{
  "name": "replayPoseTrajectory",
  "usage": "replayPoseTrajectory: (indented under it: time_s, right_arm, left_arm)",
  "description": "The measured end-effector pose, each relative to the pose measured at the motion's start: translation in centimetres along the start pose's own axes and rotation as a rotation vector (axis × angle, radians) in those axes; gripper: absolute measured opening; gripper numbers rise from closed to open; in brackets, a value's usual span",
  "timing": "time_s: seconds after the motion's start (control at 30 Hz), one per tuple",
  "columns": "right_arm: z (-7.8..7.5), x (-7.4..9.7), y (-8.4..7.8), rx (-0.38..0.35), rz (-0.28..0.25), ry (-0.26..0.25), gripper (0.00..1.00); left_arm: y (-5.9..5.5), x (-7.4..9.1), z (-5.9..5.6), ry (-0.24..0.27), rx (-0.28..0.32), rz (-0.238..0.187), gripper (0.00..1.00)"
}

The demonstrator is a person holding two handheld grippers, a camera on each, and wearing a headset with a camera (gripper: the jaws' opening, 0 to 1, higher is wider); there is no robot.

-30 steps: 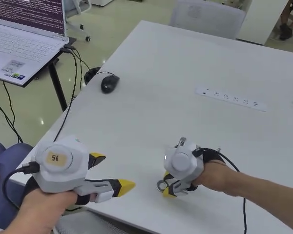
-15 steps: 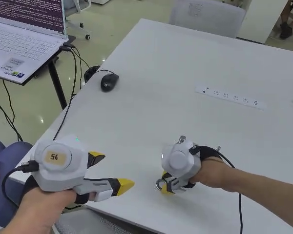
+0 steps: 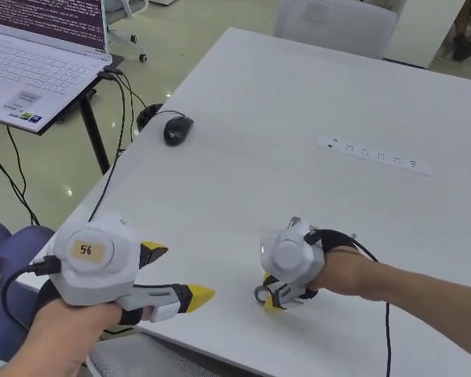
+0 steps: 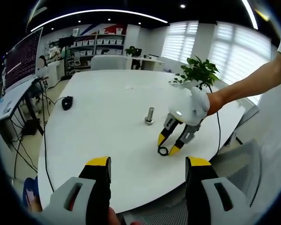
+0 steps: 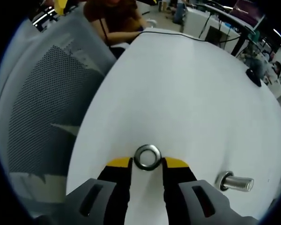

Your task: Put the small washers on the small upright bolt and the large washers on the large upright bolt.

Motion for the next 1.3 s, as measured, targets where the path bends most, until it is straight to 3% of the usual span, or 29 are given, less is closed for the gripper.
replayPoseTrajectory:
  time_s: [0.37,0.67,0.83,1.3]
  right_arm:
    - [-0.1,-0.1,0.0,-0.038,-0.009,-0.012,0.23]
    - [-0.8,0.7,-0.1,-0.139,-0.058,-0.035,0.23]
    - [-1.6,2.0,-0.2,-0.169,-0.076,-0.062,0.23]
    - [-6.5,7.6,-2.1,-0.287,-0.127,-0.176,0.23]
  left_arm:
    - [0.2,0.0,-0.1,0.0,-0.005,-0.001,0.64]
    - [0.2,0.0,0.2,0.004,0.0,-0.003,0.63]
    - [0.2,0.0,0.0,0.0,-0.002,-0.002,0.64]
    - [0.3,-0.3,-0.2,-0.01,-0.006,-0.004,0.64]
Point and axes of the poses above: the centre of the closed fingertips' face, and the gripper's own axes: x roughly backward along the fingers, z roughly to its left, y roughly out of its top, the point moved 3 cm from there along x, roughly backward along the fingers, and after that the axes turned 7 degrees about -x, right-handed, at the moved point
